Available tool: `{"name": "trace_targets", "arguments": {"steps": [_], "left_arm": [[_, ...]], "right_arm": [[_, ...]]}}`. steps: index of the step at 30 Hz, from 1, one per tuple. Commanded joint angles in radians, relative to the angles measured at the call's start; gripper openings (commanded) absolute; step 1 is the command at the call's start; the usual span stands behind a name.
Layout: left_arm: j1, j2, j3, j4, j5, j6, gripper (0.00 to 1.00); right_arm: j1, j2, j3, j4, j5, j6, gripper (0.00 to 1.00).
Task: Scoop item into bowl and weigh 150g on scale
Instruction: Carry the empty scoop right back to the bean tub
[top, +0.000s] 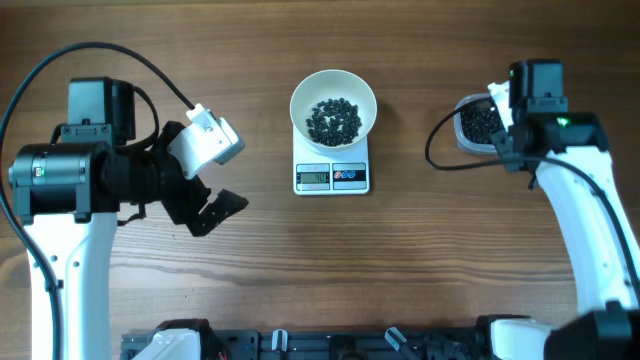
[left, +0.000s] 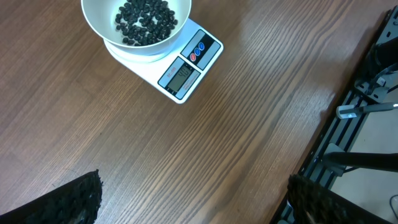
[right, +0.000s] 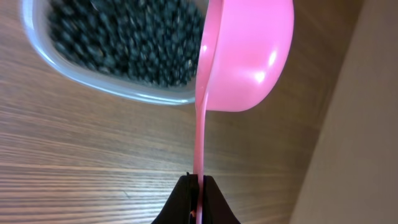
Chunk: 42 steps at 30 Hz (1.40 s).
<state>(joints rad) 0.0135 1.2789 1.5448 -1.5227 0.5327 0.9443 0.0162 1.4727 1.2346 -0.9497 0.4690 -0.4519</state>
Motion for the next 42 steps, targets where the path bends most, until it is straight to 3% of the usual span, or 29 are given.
{"name": "trace_targets", "arguments": {"steps": [1,26,31,42], "left_arm": [[0.005,-0.012,0.014,-0.001,0.007,0.01,1.0],[0.005,-0.012,0.014,-0.001,0.007,0.01,1.0],[0.005,-0.012,0.014,-0.001,0.007,0.01,1.0],[0.005,-0.012,0.014,-0.001,0.007,0.01,1.0]], "right_arm": [[-0.001,0.075,0.017,-0.002,0.107,-0.021,0.04],[0.047,0.252,0.016,0.074,0.193,-0.018,0.04],[0.075,0.275,0.016,0.075,0.325,0.006,0.04],[0.076,0.31,0.016,0.07,0.267,-0.013,0.04]]}}
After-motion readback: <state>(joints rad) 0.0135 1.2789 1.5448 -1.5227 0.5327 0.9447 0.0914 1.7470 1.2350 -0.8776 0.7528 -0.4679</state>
